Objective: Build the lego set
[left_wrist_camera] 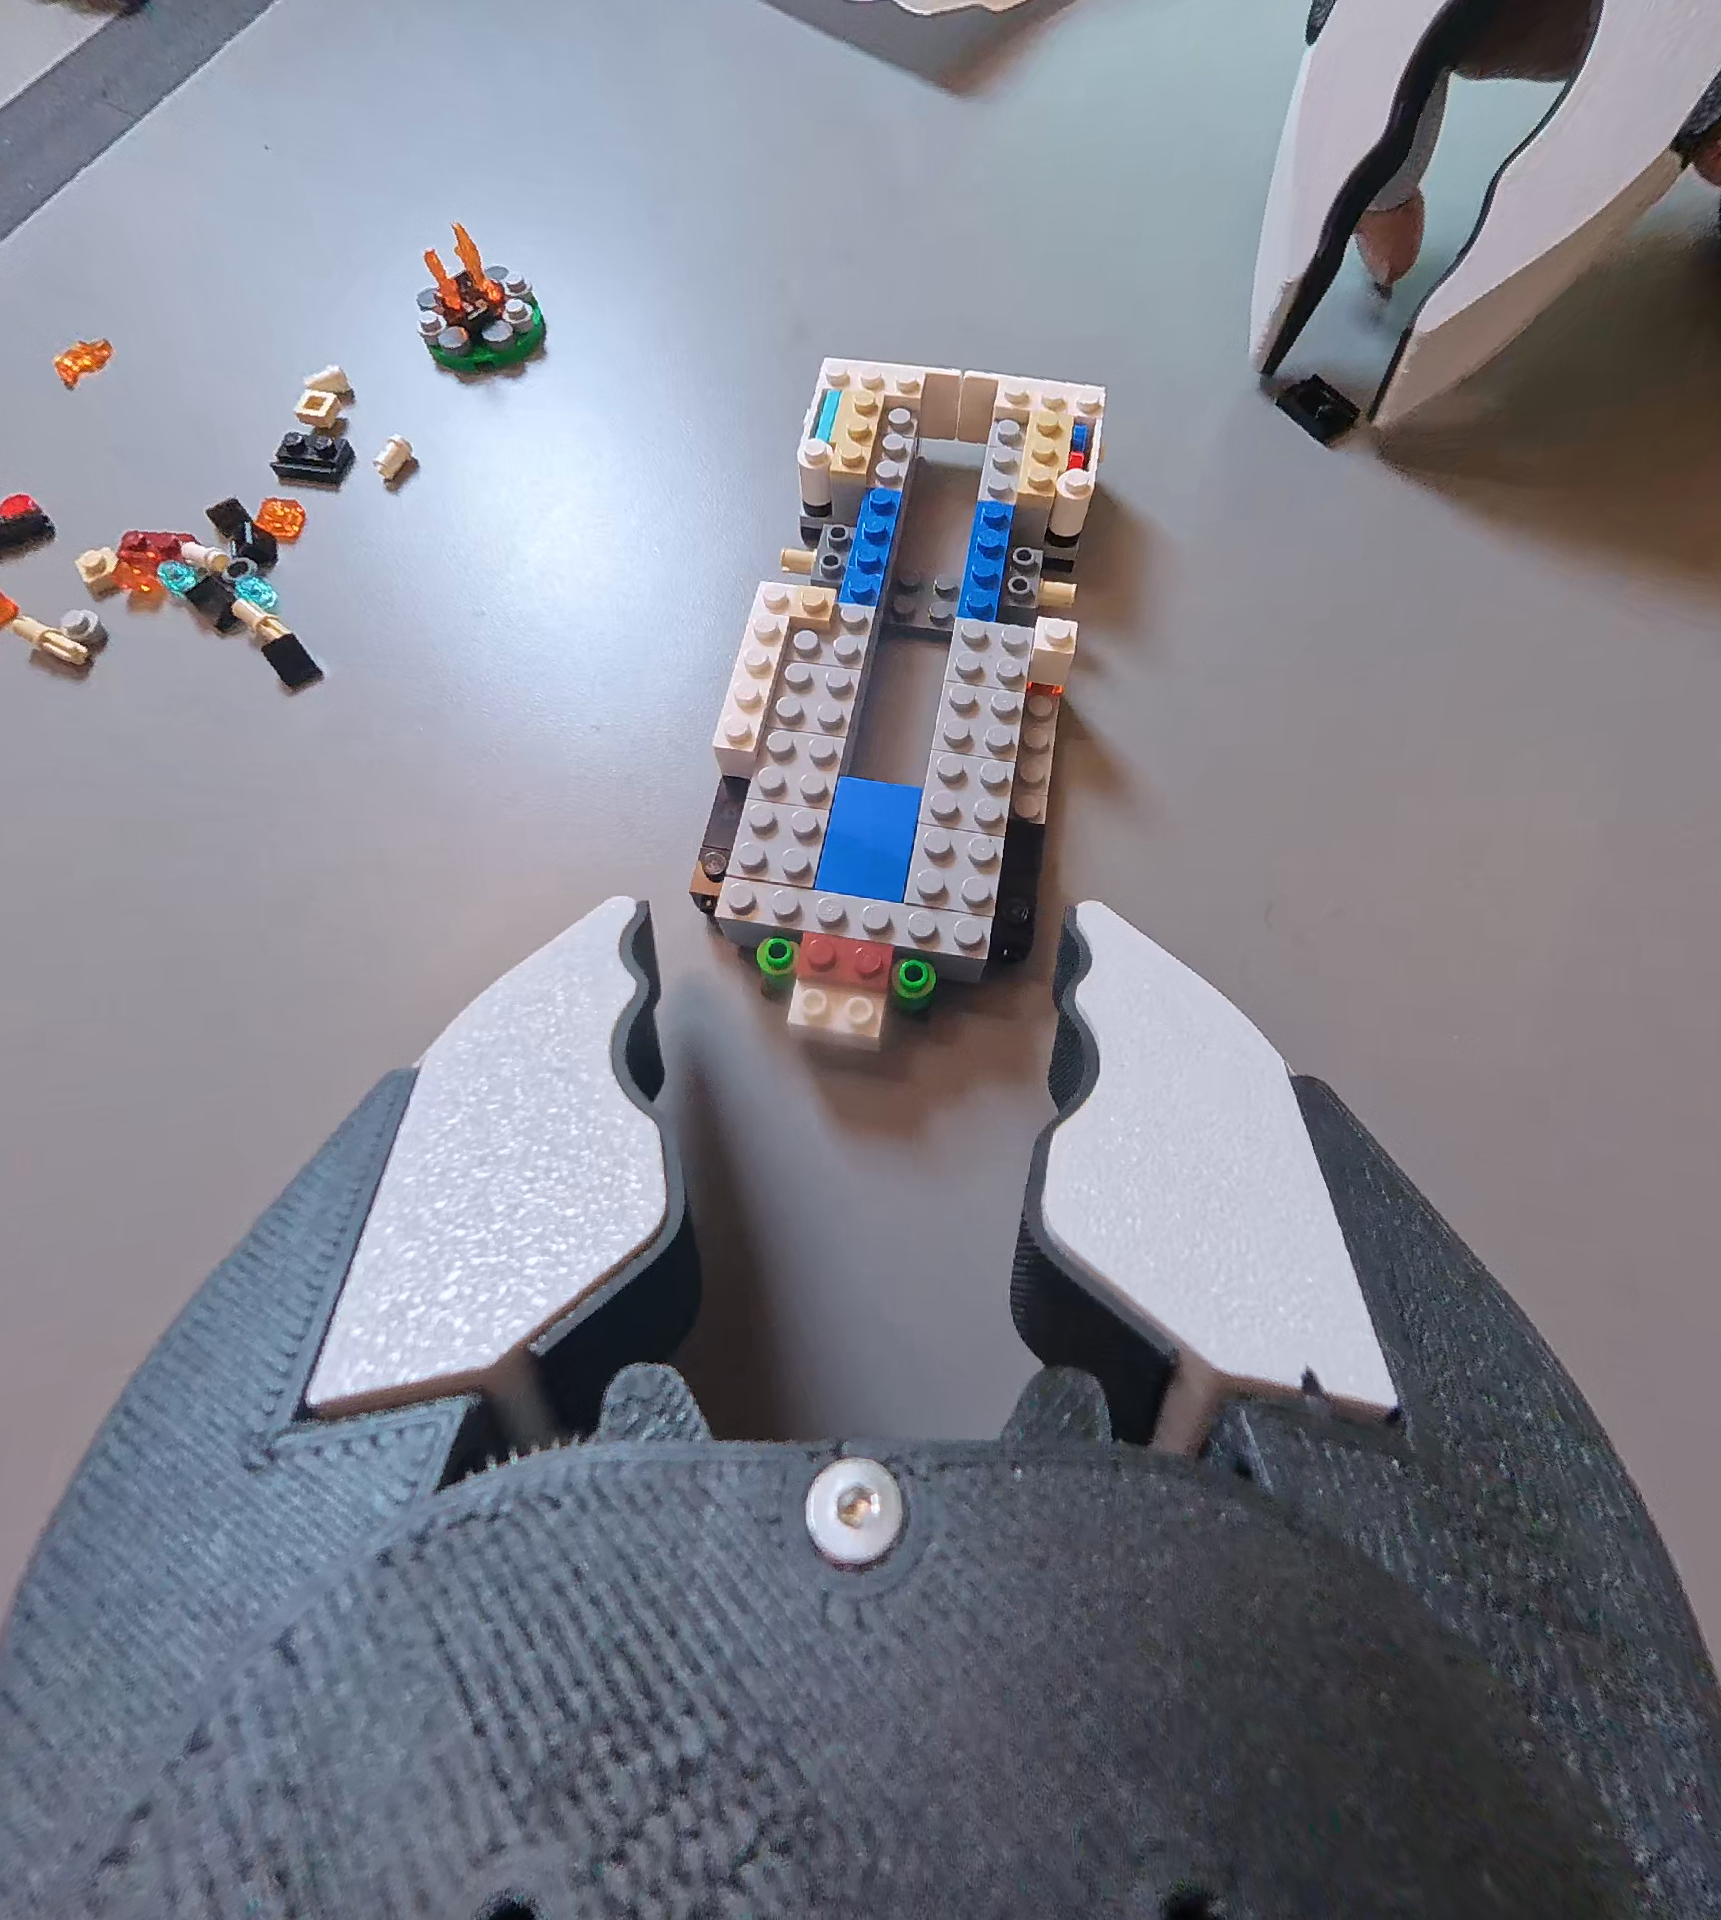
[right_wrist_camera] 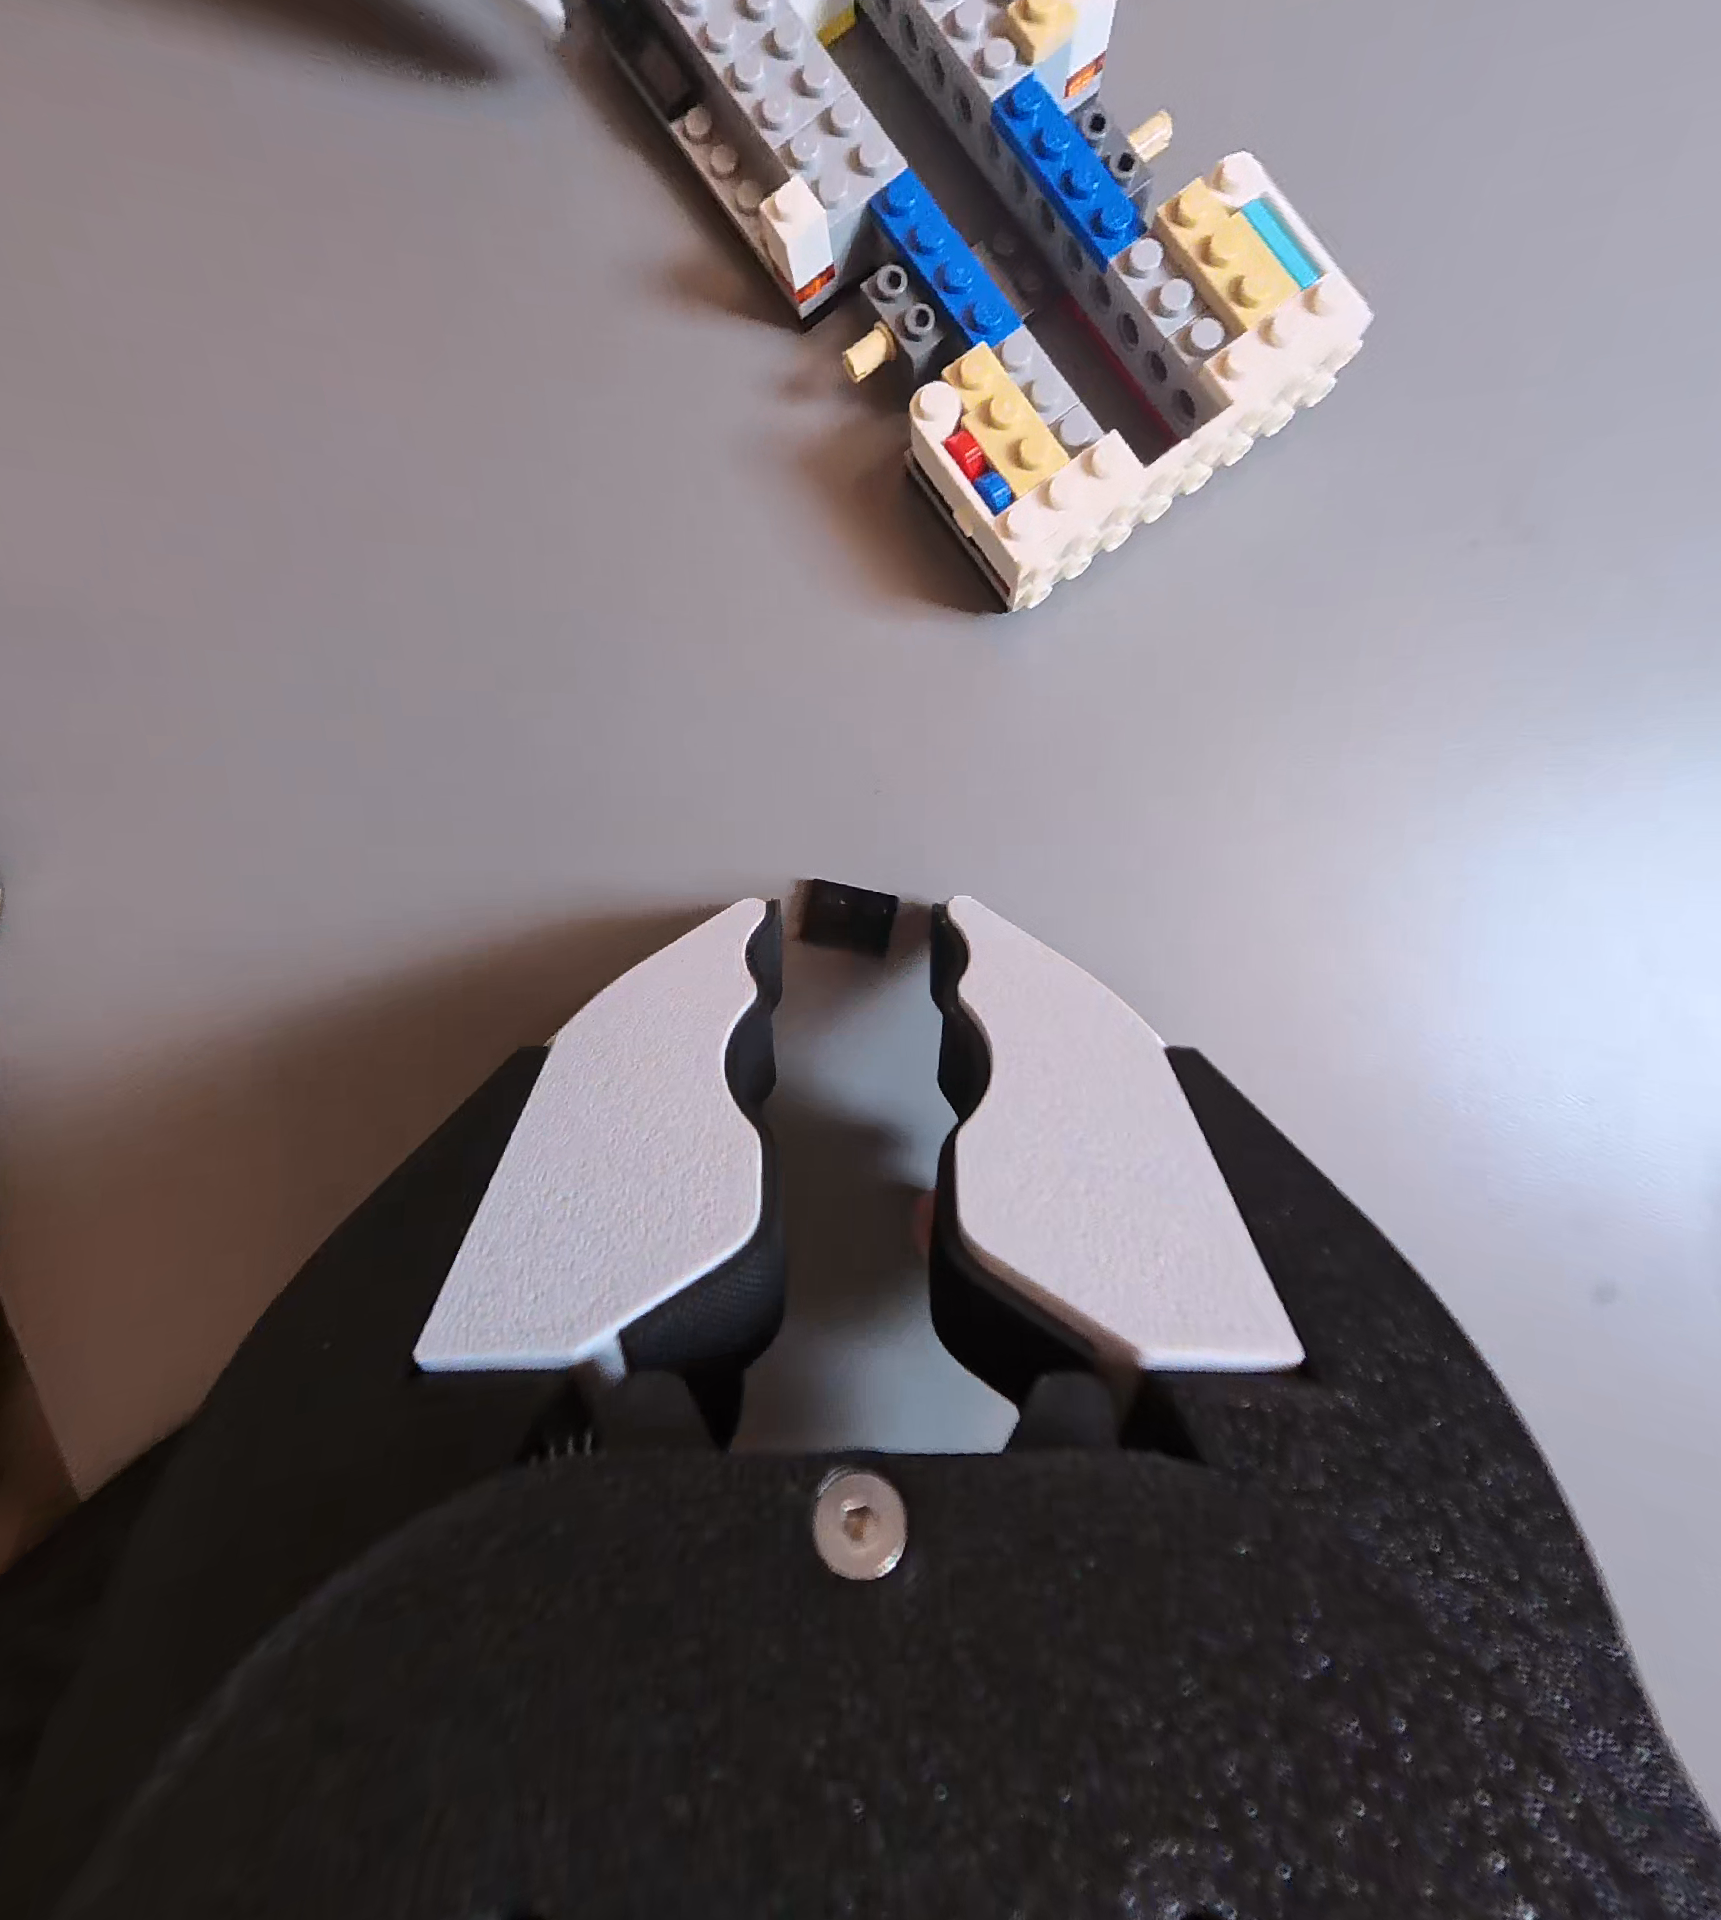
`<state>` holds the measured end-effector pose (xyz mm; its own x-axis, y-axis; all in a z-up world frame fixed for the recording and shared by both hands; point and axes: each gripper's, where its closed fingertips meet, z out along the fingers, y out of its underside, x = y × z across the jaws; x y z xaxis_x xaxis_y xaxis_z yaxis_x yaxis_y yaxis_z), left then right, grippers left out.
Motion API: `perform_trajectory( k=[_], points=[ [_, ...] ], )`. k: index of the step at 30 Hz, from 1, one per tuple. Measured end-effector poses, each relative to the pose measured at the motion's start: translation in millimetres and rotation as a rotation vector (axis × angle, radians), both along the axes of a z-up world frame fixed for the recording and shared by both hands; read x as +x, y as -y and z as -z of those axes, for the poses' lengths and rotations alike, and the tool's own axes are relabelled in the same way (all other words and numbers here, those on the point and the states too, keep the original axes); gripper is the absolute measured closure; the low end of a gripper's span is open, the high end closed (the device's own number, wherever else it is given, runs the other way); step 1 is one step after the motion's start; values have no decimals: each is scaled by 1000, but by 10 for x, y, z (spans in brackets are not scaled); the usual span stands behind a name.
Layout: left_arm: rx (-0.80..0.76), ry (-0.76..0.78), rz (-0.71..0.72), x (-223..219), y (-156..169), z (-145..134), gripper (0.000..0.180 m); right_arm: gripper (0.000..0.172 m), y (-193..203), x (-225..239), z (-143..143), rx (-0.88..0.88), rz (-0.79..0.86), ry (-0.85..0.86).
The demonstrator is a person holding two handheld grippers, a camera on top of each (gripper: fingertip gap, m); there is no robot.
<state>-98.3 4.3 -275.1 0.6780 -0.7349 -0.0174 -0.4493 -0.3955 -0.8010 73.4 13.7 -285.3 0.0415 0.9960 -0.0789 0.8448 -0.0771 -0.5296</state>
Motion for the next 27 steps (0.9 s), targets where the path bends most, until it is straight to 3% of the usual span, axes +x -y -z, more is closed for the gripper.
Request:
perform_trajectory(
  k=[7, 17, 27],
  points=[
    [2, -9, -6, -6, -5, 9, 106, 154, 2, 7, 22, 45, 11, 64],
    [-6, -40, 9, 34, -2, 60, 106, 155, 16, -23, 18, 105, -30, 63],
    [8, -92, 3, 50, 14, 72, 120, 155, -39, -127, -42, 91, -33, 9]
  ],
)
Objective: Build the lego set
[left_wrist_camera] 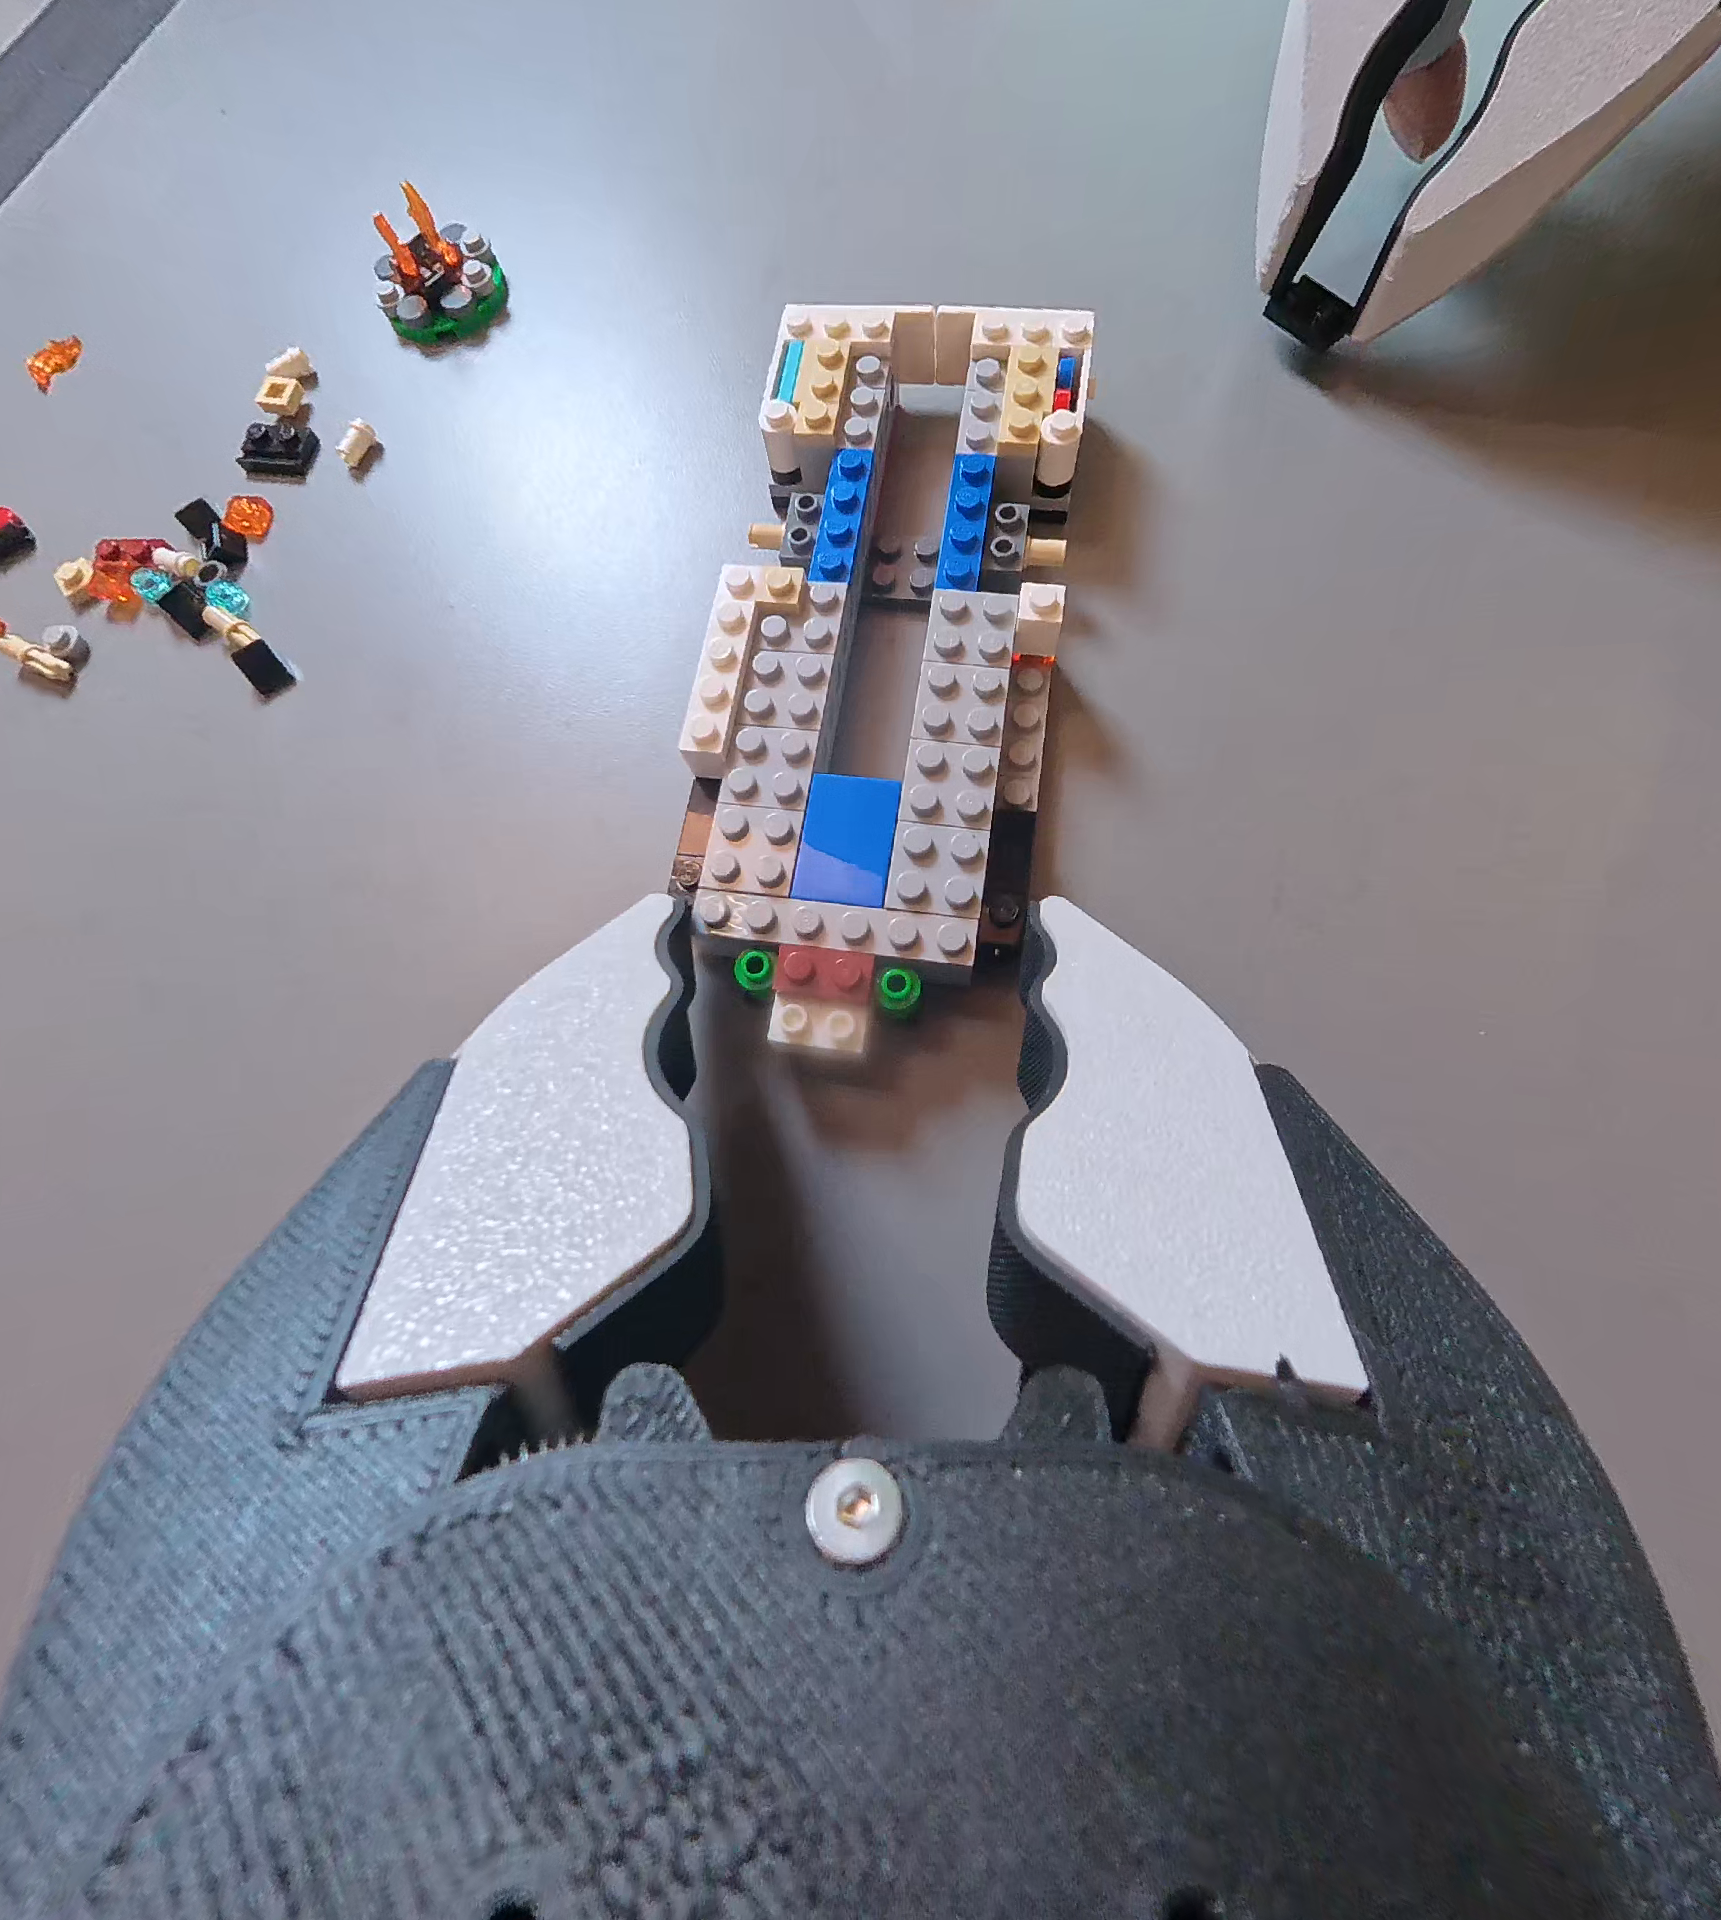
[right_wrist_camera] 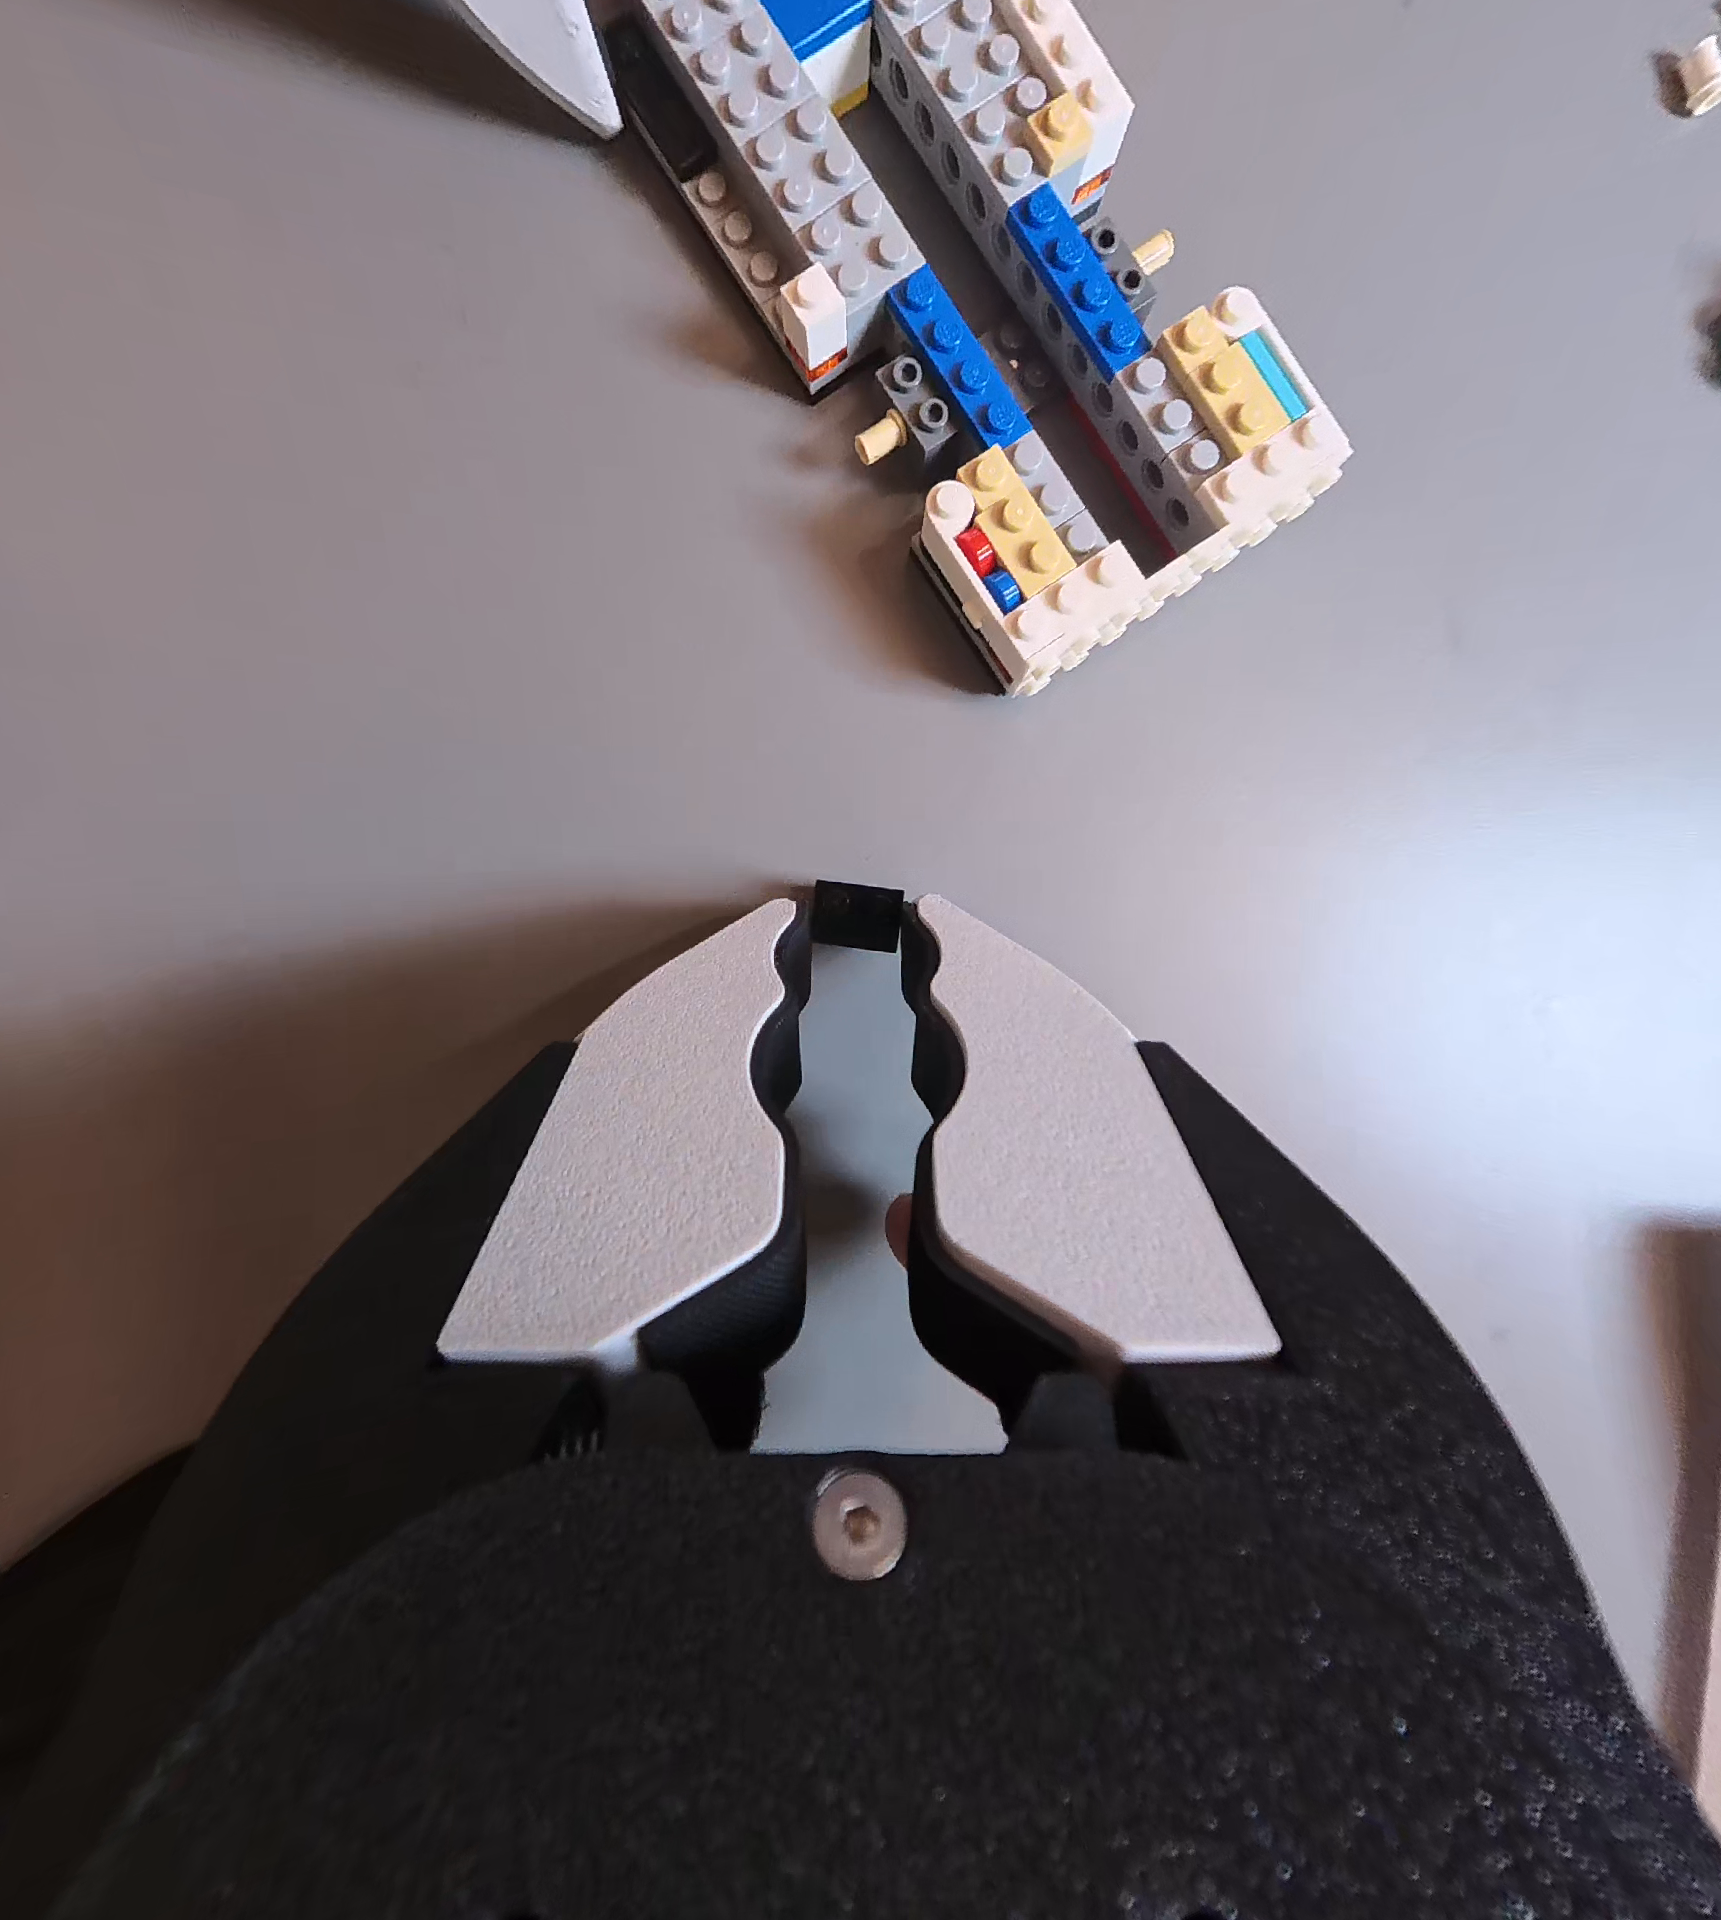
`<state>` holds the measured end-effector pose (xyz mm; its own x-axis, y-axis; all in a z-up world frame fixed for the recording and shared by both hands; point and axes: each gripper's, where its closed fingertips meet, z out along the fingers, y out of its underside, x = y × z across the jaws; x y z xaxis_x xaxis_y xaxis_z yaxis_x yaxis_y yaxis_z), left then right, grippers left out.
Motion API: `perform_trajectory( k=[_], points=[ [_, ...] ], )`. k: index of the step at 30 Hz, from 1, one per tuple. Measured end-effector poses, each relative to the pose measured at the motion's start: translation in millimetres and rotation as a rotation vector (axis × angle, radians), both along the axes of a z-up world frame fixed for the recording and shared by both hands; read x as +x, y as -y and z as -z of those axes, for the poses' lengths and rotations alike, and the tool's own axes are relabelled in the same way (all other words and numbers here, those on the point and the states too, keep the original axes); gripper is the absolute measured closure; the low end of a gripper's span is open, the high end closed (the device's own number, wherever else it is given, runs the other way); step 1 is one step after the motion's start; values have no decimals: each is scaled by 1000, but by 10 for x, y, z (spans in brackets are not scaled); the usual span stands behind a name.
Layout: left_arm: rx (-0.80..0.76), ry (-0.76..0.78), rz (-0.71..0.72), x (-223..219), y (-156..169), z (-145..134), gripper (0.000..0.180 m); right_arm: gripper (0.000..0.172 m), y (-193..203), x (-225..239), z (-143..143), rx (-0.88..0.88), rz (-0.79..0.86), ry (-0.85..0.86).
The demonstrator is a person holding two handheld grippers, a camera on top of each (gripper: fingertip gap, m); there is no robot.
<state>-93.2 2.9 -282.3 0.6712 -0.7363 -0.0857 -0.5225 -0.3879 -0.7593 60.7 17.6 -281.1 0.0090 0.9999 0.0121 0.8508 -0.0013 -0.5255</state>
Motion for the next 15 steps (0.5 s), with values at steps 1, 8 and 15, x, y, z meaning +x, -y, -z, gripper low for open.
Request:
perform_trajectory(
  k=[1, 8, 15],
  points=[
    [-2, -4, -2, -2, 3, 1, 120, 155, 0, -8, -7, -2, 2, -7],
    [-26, -42, 20, 42, 104, 13, 116, 155, 18, -61, -39, -12, 4, -39],
    [-33, -48, 41, 74, 147, 13, 116, 155, 21, -85, -54, -9, 5, -49]
  ],
)
